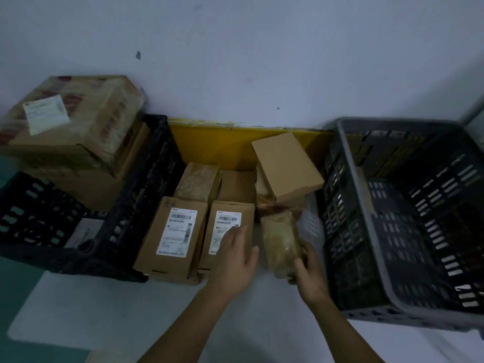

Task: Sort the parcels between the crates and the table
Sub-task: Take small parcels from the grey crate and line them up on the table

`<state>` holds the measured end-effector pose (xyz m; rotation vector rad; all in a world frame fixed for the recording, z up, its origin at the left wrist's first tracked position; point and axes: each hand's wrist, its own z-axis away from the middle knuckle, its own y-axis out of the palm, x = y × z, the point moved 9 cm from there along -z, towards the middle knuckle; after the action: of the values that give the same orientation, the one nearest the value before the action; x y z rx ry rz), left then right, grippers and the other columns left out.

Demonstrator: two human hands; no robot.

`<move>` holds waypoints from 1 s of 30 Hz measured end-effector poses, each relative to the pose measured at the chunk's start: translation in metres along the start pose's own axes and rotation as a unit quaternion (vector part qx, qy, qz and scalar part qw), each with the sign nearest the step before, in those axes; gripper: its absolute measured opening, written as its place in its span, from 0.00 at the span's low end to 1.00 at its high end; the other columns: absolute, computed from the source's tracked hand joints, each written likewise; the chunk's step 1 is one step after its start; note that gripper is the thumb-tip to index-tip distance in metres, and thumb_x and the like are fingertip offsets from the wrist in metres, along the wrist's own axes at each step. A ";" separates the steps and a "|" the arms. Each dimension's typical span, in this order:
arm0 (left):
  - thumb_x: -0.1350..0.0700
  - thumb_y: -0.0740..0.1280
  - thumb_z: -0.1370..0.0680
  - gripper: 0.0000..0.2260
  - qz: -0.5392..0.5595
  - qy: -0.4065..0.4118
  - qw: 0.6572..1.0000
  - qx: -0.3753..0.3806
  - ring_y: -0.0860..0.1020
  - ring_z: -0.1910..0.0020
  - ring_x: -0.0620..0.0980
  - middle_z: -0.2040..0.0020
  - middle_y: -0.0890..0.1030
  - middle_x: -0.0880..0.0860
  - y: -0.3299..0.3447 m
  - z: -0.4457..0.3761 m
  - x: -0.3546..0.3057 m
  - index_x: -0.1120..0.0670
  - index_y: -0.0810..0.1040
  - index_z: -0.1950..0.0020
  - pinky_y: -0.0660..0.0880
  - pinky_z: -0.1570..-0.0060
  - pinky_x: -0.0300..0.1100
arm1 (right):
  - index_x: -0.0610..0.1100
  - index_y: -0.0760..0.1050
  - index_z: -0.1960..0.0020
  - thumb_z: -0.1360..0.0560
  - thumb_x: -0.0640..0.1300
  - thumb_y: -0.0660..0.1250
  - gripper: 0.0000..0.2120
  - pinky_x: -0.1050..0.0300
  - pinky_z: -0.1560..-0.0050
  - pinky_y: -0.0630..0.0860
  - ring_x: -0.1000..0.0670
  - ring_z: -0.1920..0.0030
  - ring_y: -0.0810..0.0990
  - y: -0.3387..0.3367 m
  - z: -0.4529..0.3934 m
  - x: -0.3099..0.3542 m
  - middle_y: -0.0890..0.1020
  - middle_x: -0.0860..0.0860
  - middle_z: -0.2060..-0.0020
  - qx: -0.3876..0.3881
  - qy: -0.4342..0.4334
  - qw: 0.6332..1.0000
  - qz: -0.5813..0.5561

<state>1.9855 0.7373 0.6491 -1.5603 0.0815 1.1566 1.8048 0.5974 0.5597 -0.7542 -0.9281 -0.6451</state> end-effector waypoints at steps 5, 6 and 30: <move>0.32 0.66 0.21 0.19 0.334 -0.128 0.929 0.097 0.80 0.34 0.38 0.32 0.81 0.37 0.018 -0.001 -0.030 0.30 0.72 0.31 0.76 0.37 0.38 | 0.46 0.78 0.26 0.23 0.66 0.58 0.34 0.33 0.43 0.83 0.34 0.36 0.84 0.003 0.029 0.037 0.85 0.40 0.35 0.107 0.082 0.931 -0.340; 0.32 0.68 0.22 0.18 0.389 -0.141 0.904 0.110 0.83 0.38 0.39 0.36 0.84 0.38 0.023 -0.001 -0.038 0.32 0.75 0.34 0.79 0.38 0.41 | 0.44 0.78 0.26 0.20 0.65 0.56 0.33 0.32 0.41 0.82 0.31 0.35 0.83 0.002 0.032 0.043 0.85 0.39 0.35 0.115 0.082 0.927 -0.346; 0.36 0.56 0.15 0.33 -0.160 -0.016 0.985 0.066 0.55 0.15 0.56 0.14 0.59 0.52 0.026 -0.020 -0.019 0.48 0.52 0.13 0.56 0.18 0.57 | 0.63 0.67 0.24 0.16 0.64 0.63 0.22 0.47 0.42 0.85 0.53 0.41 0.86 -0.002 0.010 -0.004 0.84 0.57 0.35 0.030 0.009 0.999 -0.024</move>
<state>1.9725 0.7022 0.6406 -1.3781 -0.1098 0.9042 1.7970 0.6047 0.5602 -0.6735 -0.9467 -0.6620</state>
